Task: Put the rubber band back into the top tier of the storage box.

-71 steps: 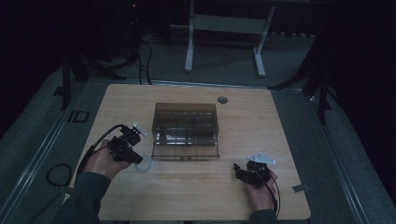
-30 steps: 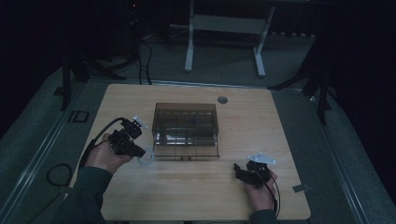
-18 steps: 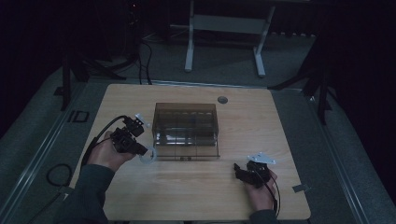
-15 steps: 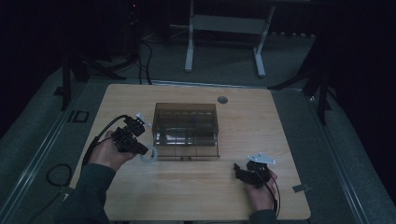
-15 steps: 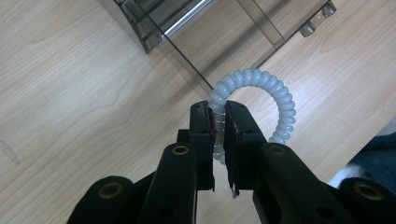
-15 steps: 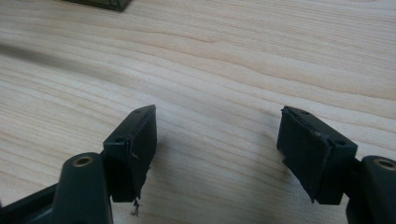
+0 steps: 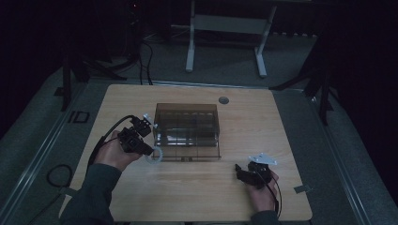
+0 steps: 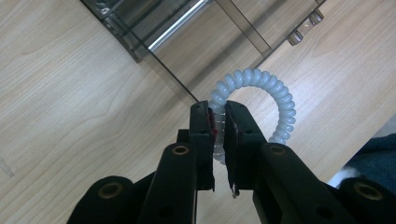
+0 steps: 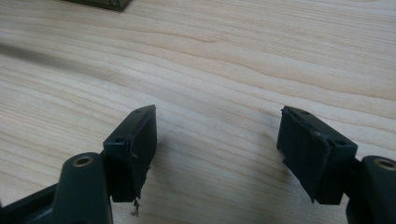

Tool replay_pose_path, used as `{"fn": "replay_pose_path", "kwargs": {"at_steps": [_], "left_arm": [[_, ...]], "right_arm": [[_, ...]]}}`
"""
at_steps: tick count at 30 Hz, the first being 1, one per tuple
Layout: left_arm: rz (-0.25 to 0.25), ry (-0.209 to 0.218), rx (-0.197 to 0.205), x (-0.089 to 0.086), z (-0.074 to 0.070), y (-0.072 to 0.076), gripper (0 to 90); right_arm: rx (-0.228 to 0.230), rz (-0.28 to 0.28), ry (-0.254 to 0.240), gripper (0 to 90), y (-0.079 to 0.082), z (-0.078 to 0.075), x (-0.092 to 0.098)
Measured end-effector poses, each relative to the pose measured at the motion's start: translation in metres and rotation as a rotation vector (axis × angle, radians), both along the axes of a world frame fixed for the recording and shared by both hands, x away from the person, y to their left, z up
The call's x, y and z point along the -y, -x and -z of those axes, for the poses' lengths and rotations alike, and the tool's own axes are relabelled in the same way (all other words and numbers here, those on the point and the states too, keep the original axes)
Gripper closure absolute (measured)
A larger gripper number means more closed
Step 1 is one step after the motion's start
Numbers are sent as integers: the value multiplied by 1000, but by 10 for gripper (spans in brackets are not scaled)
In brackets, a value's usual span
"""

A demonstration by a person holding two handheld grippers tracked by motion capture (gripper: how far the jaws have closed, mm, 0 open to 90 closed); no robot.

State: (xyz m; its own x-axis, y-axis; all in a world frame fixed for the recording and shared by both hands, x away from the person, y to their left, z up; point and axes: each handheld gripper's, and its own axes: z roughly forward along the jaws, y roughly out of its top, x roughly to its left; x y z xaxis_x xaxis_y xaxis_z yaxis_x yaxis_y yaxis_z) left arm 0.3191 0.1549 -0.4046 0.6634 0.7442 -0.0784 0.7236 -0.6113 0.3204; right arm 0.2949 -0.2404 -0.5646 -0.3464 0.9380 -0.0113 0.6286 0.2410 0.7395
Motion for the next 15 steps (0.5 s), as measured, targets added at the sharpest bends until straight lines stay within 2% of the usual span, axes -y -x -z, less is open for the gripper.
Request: {"fn": "replay_pose_path", "kwargs": {"at_steps": [15], "left_arm": [[3,2,11,10,0,-5,820]], "right_arm": [[-1,1,-1,285,0,0,0]]}}
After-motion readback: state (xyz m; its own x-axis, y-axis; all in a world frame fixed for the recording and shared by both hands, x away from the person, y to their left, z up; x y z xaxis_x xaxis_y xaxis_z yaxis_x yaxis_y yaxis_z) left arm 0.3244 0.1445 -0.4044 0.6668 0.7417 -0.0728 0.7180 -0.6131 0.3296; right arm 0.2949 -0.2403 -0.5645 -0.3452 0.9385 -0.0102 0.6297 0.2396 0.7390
